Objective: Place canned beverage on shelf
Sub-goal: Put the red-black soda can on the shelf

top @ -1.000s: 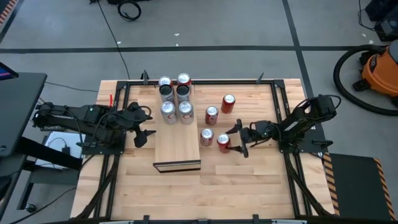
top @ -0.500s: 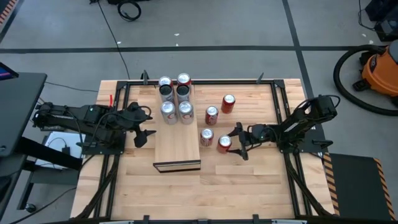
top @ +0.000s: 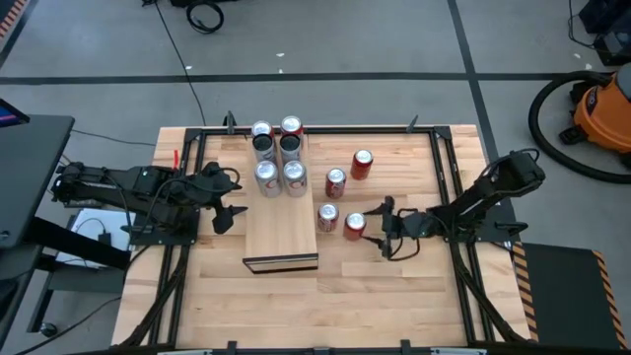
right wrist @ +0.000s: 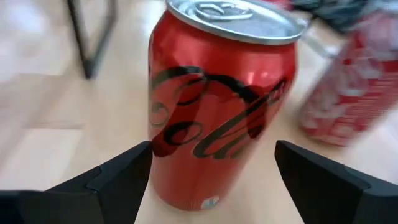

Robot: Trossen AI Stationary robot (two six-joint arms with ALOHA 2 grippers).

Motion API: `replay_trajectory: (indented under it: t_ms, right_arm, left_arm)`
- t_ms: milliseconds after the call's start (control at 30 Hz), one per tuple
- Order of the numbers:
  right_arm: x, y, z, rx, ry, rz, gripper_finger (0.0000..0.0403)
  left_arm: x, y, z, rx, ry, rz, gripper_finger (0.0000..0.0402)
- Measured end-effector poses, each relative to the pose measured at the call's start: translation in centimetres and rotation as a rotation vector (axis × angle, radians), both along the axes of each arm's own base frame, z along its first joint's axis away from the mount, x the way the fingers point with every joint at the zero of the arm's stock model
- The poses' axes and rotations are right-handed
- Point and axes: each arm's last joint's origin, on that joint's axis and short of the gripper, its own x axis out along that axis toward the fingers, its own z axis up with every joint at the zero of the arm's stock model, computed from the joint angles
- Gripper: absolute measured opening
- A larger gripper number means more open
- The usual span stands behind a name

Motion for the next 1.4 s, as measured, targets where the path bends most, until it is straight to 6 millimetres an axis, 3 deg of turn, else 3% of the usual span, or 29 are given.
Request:
replay_trajectory:
  t_ms: [200,300,667,933,1167,1400]
  right_arm:
    - [-0.8,-0.1,-0.4,-0.222,0.048,-0.264,0.0348]
    - [-1.0,-0.4,-0.2,-0.252,0.014,-0.407,0.0348]
    - [0.4,1.5,0.8,0.015,-0.095,-0.277,0.0348]
    - [4.1,3.5,2.6,0.061,-0.109,-0.377,0.0348]
    - [6.0,3.5,0.7,0.075,-0.144,-0.518,0.0348]
    - [6.5,2.3,0.1,0.082,-0.108,-0.470,0.0348]
  left_arm:
    - [0.0,0.0,0.0,-0.005,-0.004,0.004,0.0322]
    - [0.0,0.0,0.0,-0.005,-0.004,0.004,0.0322]
    - [0.0,0.0,0.0,-0.006,-0.004,0.005,0.0322]
    - [0.0,0.0,0.0,-0.010,-0.006,0.008,0.0322]
    - [0.0,0.0,0.0,-0.011,-0.006,0.010,0.0322]
    - [0.0,0.0,0.0,-0.011,-0.002,0.009,0.0322]
